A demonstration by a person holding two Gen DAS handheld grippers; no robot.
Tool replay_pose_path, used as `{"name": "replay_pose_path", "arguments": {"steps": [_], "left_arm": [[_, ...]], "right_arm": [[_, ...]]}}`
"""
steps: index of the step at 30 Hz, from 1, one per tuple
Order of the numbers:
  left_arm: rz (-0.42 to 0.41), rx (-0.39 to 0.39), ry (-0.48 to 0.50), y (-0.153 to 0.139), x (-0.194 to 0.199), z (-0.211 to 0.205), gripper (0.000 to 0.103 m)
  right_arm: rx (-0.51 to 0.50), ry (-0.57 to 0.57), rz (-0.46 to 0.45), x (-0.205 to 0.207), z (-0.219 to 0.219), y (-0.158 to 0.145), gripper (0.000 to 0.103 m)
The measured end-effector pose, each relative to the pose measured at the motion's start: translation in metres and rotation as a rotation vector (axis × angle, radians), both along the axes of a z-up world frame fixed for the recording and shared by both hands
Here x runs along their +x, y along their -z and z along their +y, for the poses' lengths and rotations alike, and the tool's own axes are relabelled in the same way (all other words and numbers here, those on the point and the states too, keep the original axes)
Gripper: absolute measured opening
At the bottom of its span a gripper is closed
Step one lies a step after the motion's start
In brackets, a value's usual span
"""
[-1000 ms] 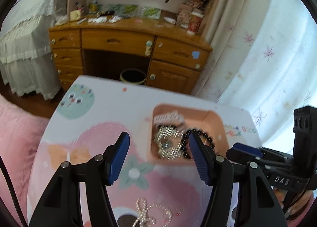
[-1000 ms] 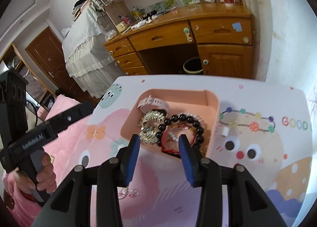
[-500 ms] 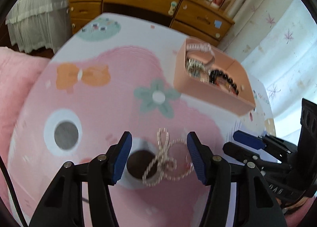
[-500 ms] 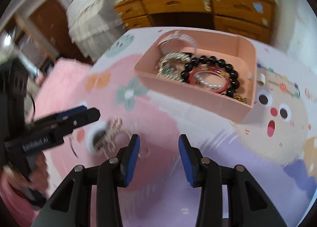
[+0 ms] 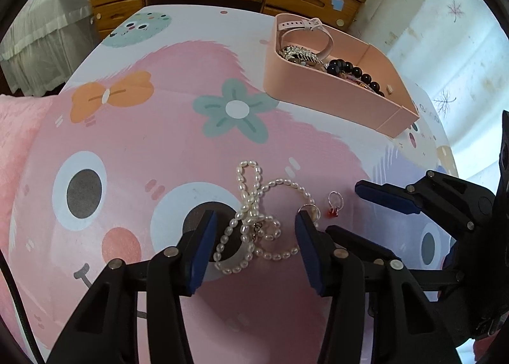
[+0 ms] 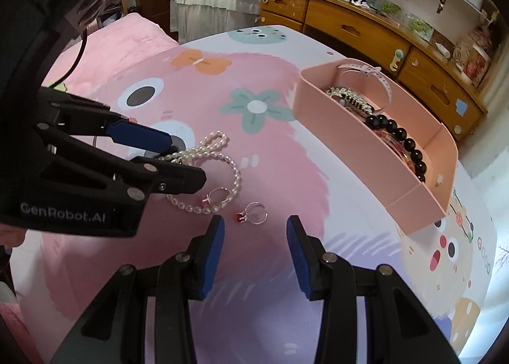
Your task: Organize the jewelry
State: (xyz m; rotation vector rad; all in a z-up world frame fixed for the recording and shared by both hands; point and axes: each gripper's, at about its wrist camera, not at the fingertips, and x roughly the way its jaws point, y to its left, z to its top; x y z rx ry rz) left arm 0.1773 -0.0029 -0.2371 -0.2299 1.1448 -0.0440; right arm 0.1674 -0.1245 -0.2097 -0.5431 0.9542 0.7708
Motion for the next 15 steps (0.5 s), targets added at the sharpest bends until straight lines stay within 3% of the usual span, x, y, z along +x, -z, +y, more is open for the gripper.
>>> {"name": "replay_pose_path", "arguments": {"steps": [4, 6, 10, 12, 14, 15], "left_arm": [[-0.016, 0.046, 0.019, 0.000, 0.001, -0.002, 0.031], [-0.021, -0.007, 0.027, 0.000, 0.001, 0.001, 0.013], [-0.028, -0.060, 0.010, 0.002, 0.000, 0.003, 0.008], [-0.026, -0.078, -0.008, 0.002, -0.001, 0.006, 0.006], [-0.042, -0.112, -0.031, 0.000, -0.004, 0.011, 0.006], [-0.052, -0.125, -0.038, -0.001, -0.005, 0.013, 0.006]], "right_arm": [[0.026, 0.010, 0.006, 0.004, -0.002, 0.001, 0.041], [0.038, 0.018, 0.015, 0.006, -0.001, 0.002, 0.041], [0.047, 0.024, 0.021, 0.007, 0.000, 0.002, 0.039], [0.053, 0.015, 0.024, 0.008, 0.001, 0.002, 0.033], [0.051, 0.008, 0.031, 0.009, 0.002, 0.001, 0.019], [0.051, 0.010, 0.036, 0.010, 0.003, 0.001, 0.019]]}}
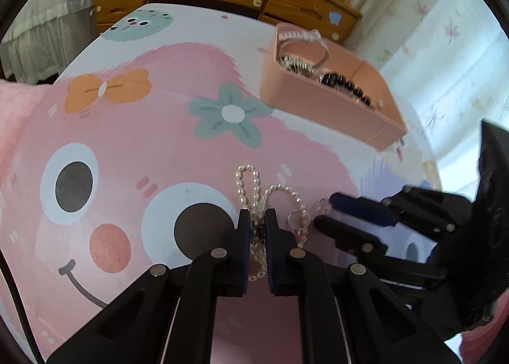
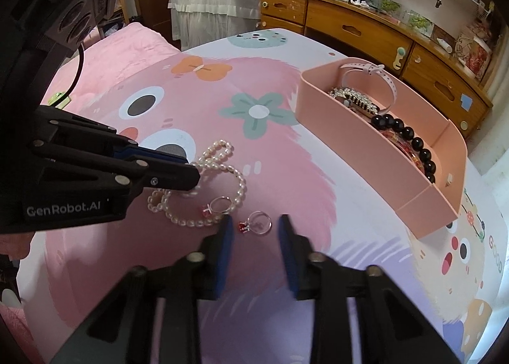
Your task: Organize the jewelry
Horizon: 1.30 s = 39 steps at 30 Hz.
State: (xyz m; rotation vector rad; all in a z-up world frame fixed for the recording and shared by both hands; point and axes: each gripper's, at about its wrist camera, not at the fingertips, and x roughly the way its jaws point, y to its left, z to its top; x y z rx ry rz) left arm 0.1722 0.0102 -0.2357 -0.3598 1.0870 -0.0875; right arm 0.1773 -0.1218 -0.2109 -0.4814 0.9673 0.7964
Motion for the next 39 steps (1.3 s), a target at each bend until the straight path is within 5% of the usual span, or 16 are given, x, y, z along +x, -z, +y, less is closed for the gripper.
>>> {"name": "replay_pose_path", "arguments": {"steps": [5, 7, 12, 25, 28, 32, 39], "left_arm": [[-0.032, -0.005, -0.011, -0.015, -0.004, 0.008, 0.006], [-0.047, -0.001, -0.005, -0.023, -0.006, 0.010, 0.006], [-0.080, -0.004, 0.007, -0.048, -0.009, 0.015, 0.006], [-0.290, -0.026, -0.021, -0.139, -0.020, 0.037, 0.006], [-0.310, -0.025, -0.023, -0.148, -0.021, 0.041, 0.006], [-0.327, -0.039, -0.023, -0.150, -0.022, 0.044, 0.006], [-0.314, -0.050, -0.016, -0.147, -0.021, 0.047, 0.006]], "right_arm": [[-0.001, 0.014, 0.006, -0.001, 0.000, -0.001, 0.018], [0.004, 0.016, 0.012, -0.002, -0.001, -0.001, 0.006], [0.015, 0.032, 0.036, -0.002, -0.004, 0.000, 0.001], [0.040, 0.048, -0.009, -0.008, -0.002, -0.008, 0.000], [0.059, 0.061, -0.040, -0.009, -0.001, -0.014, 0.006], [0.032, 0.092, -0.061, -0.002, 0.004, -0.009, 0.043], [0.009, 0.103, -0.035, 0.000, 0.005, 0.001, 0.043]]}}
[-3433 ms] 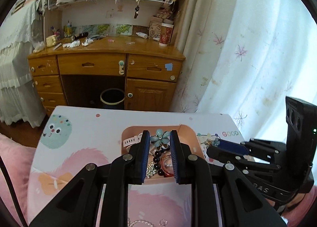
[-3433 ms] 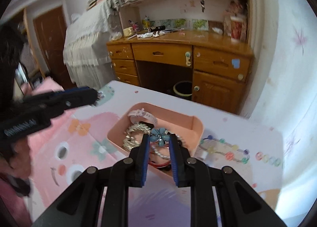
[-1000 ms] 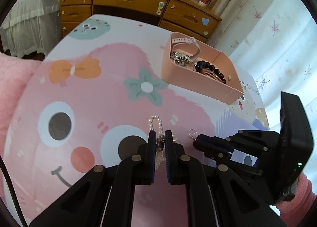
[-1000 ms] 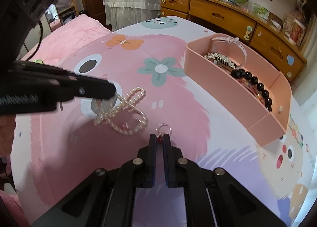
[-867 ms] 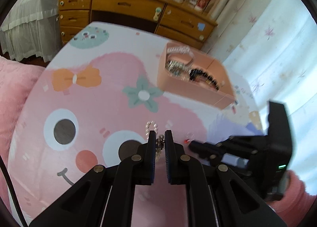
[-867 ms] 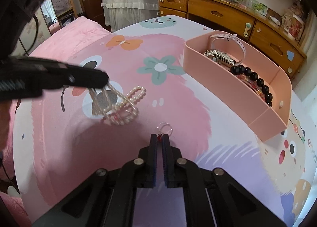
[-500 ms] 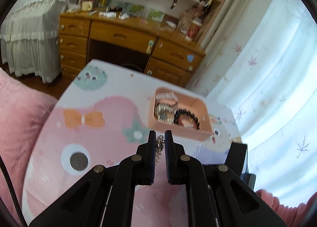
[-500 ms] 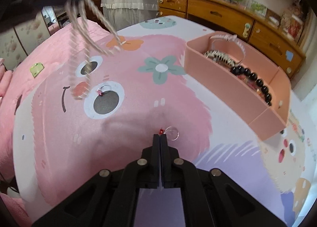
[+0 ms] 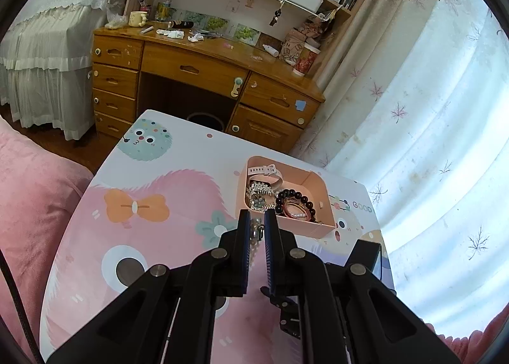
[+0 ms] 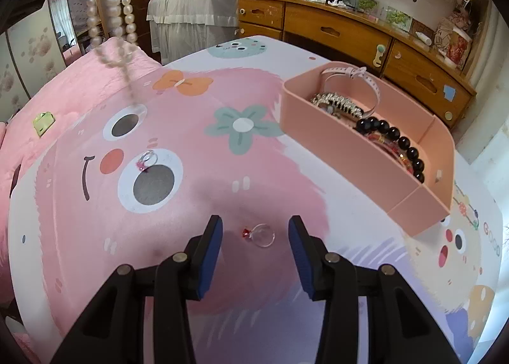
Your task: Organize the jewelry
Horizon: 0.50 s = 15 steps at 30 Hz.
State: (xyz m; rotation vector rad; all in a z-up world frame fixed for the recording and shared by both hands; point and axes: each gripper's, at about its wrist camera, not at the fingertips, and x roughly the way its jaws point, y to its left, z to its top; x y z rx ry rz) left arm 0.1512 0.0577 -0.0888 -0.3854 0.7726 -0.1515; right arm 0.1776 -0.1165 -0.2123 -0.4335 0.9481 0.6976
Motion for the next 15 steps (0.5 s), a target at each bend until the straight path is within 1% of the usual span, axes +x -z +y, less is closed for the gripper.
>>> {"name": "replay_pose_path", "arguments": {"steps": [1, 2, 3, 7, 9, 12, 15], "left_arm": [[0.003, 0.001, 0.003, 0.001, 0.001, 0.000, 0.006], [0.008, 0.006, 0.005, 0.002, 0.002, 0.000, 0.006], [0.013, 0.014, 0.002, 0.003, 0.003, 0.001, 0.006], [0.018, 0.004, 0.008, 0.005, 0.006, 0.003, 0.006], [0.015, -0.001, 0.007, 0.006, 0.007, 0.004, 0.006], [0.008, -0.007, 0.021, 0.006, 0.010, 0.005, 0.006], [-0.001, -0.002, 0.039, 0.002, 0.015, 0.004, 0.006]], "right_arm": [[-0.003, -0.001, -0.002, -0.002, 0.000, 0.001, 0.042], [0.003, -0.001, -0.001, -0.003, 0.000, 0.001, 0.036], [0.008, 0.003, 0.001, -0.003, -0.001, 0.001, 0.034], [0.009, 0.016, -0.002, 0.002, 0.001, 0.003, 0.021], [0.019, 0.017, 0.004, 0.004, 0.002, 0.003, 0.021], [0.007, 0.011, -0.013, 0.005, 0.006, 0.003, 0.021], [0.020, 0.037, 0.007, 0.006, 0.005, 0.002, 0.020]]}}
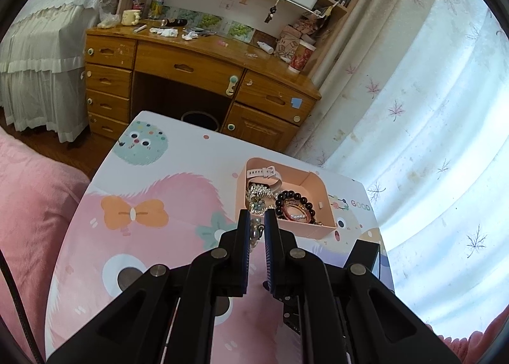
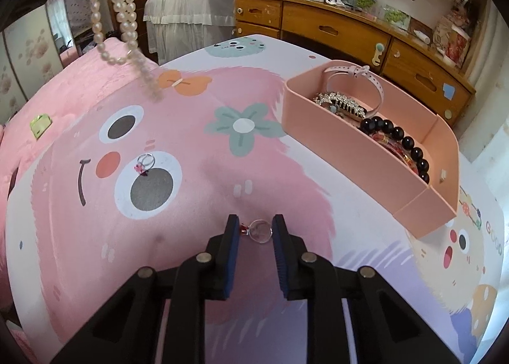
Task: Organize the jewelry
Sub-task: 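Carry necklace and ring into the pink tray and open both tools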
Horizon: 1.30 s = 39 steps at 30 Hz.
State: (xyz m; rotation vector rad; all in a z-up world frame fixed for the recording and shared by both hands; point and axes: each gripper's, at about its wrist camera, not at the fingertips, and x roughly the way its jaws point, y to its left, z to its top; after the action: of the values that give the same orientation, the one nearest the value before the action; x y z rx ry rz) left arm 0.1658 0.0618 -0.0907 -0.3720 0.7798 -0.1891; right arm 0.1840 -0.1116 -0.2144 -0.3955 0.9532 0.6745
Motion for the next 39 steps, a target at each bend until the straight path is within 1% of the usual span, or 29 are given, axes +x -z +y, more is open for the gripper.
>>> {"name": "replay_pose_path", "arguments": {"steps": [1, 2, 3, 5, 12, 16, 18, 20, 22, 23, 24, 26, 28, 29, 30, 32, 37, 39], "left_arm": [[-0.004, 0.001, 0.007, -0.002, 0.002, -0.001, 0.006], [-0.013, 0.001, 0.016, -0.006, 0.004, -0.001, 0.006], [-0.025, -0.001, 0.024, -0.010, 0.006, -0.001, 0.006], [-0.053, -0.004, 0.047, -0.020, 0.010, -0.002, 0.006], [-0.131, -0.010, 0.121, -0.048, 0.032, -0.015, 0.006], [-0.144, 0.011, 0.166, -0.055, 0.047, -0.025, 0.006], [-0.099, 0.030, 0.183, -0.049, 0.056, -0.030, 0.006], [-0.030, 0.053, 0.178, -0.035, 0.062, -0.033, 0.007], [0.066, 0.079, 0.173, -0.014, 0.067, -0.036, 0.014], [0.120, 0.092, 0.173, 0.001, 0.068, -0.037, 0.020], [0.167, 0.103, 0.172, 0.015, 0.069, -0.038, 0.023], [0.250, 0.119, 0.173, 0.041, 0.071, -0.040, 0.025], [0.330, 0.140, 0.164, 0.065, 0.073, -0.040, 0.033], [0.367, 0.149, 0.160, 0.078, 0.072, -0.040, 0.040], [0.393, 0.157, 0.158, 0.089, 0.071, -0.039, 0.042], [0.438, 0.179, 0.151, 0.105, 0.070, -0.040, 0.042], [0.468, 0.269, 0.137, 0.126, 0.071, -0.041, 0.042], [0.480, 0.278, 0.136, 0.133, 0.072, -0.039, 0.042]], "right_arm": [[0.004, 0.007, 0.013, 0.001, -0.001, -0.001, 0.020], [0.006, 0.013, 0.020, 0.002, -0.001, -0.002, 0.018], [0.010, 0.016, 0.021, 0.003, -0.002, -0.005, 0.006], [0.018, 0.021, 0.026, 0.004, -0.001, -0.010, 0.007], [0.040, 0.016, 0.000, 0.007, -0.001, -0.028, 0.007], [0.063, 0.047, -0.039, 0.010, -0.008, -0.046, 0.007], [0.075, 0.065, -0.068, 0.012, -0.013, -0.057, 0.007], [0.088, 0.093, -0.105, 0.019, -0.019, -0.068, 0.007], [0.101, 0.125, -0.140, 0.027, -0.025, -0.078, 0.007], [0.106, 0.135, -0.151, 0.031, -0.027, -0.081, 0.007], [0.110, 0.150, -0.166, 0.036, -0.030, -0.084, 0.007], [0.117, 0.171, -0.182, 0.044, -0.034, -0.088, 0.007], [0.122, 0.188, -0.191, 0.051, -0.038, -0.091, 0.007], [0.123, 0.194, -0.191, 0.053, -0.039, -0.091, 0.007], [0.123, 0.203, -0.192, 0.055, -0.041, -0.091, 0.007], [0.119, 0.217, -0.191, 0.059, -0.042, -0.090, 0.007], [0.111, 0.240, -0.178, 0.066, -0.046, -0.084, 0.007], [0.109, 0.250, -0.173, 0.069, -0.048, -0.082, 0.007]]}}
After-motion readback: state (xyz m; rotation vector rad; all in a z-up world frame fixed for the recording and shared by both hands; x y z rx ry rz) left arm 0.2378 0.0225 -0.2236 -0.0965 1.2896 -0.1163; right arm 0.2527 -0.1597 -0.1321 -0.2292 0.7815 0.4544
